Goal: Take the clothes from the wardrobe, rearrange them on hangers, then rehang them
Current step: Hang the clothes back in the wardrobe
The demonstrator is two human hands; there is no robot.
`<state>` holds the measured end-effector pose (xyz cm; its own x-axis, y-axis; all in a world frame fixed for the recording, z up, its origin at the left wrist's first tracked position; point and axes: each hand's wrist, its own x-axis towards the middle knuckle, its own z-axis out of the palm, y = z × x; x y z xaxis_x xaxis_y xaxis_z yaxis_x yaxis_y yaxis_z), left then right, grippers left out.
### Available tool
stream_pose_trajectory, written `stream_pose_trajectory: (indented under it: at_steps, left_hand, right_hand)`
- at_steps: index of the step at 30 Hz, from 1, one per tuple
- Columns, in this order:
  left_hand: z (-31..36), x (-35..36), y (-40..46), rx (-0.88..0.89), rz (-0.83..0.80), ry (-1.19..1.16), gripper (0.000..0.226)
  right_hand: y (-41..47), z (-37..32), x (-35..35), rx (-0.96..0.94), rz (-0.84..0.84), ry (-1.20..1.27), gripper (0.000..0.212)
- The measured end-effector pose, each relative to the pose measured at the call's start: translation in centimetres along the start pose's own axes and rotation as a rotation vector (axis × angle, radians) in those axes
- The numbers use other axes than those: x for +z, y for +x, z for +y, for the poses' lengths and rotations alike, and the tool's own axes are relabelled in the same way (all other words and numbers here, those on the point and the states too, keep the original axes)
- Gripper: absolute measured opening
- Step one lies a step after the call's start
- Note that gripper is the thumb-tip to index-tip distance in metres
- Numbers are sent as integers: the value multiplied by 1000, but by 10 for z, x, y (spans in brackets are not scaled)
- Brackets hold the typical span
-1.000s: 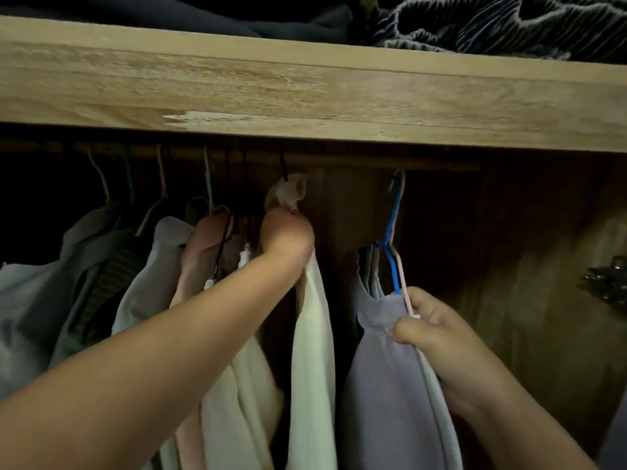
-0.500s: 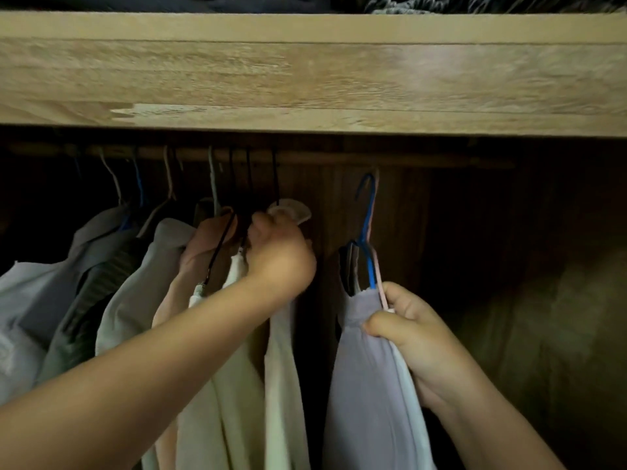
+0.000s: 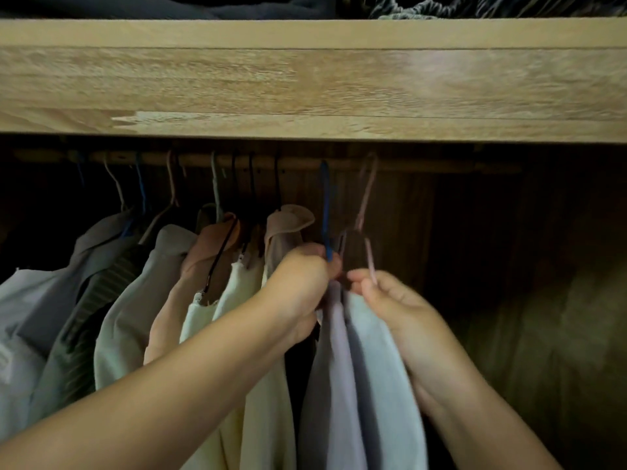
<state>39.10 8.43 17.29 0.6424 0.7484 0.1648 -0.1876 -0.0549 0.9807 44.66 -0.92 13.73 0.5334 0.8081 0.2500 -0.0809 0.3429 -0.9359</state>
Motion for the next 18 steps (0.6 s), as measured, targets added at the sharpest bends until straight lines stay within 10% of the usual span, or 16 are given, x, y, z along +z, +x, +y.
stream_pose_trajectory:
  at_steps: [18]
  left_hand:
    - [-5,1,29,180,70,-14,15]
  right_hand:
    - [79,-7,-26,-53,19,-267,34]
